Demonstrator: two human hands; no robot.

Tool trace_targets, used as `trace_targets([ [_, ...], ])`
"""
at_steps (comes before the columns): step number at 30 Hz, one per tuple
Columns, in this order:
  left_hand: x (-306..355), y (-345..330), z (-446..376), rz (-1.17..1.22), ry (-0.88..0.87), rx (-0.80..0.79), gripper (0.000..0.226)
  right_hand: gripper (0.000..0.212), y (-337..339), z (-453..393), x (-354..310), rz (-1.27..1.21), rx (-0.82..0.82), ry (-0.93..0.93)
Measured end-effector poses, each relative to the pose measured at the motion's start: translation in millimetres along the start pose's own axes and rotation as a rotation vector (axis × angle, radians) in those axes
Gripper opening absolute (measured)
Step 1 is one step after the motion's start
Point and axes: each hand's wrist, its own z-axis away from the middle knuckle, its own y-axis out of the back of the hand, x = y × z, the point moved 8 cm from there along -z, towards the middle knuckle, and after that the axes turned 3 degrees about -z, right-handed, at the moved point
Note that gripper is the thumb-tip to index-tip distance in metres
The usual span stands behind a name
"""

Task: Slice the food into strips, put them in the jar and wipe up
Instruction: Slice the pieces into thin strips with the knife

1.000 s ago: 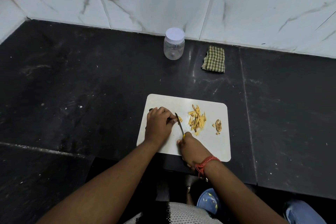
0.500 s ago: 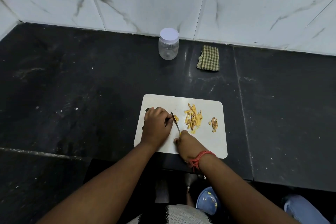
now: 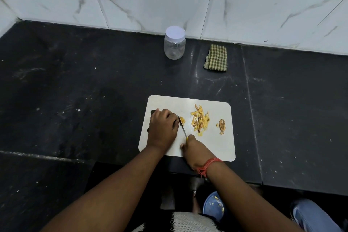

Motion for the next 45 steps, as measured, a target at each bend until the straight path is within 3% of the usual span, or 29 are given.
trace_targets([
  [9,-5.1,0.6,-0.9,0.05,0.077,-0.03,0.007,0.015,-8.1,12.3,16.8,-0.048,-0.027,0.004],
  [15,-9.8,-2.3,4.8,0.064,0.119,-0.076,0.009,0.028,-21.3,35.6,21.7,-0.733,-0.181,-0.174],
  [18,-10.4,-2.0,6.6,0.086,0.121,-0.085,0.012,0.031,-17.4,37.2,16.1,-0.882,-0.203,-0.16],
  [29,-8.9,0.4,6.1,0.081,0.095,-0.095,0.016,0.033,-1.7,19.7,16.6,-0.817,-0.11,-0.123],
  [37,-7.9,-0.5,0.3,0.063,0.17,-0.117,0.006,0.034,7.9,18.8,11.7,-0.733,-0.045,-0.051],
  [45,7.6,3.9,1.3,-0.184,-0.059,-0.015,0.007,0.032,14.9,14.7,3.9,-0.752,-0.022,-0.046],
])
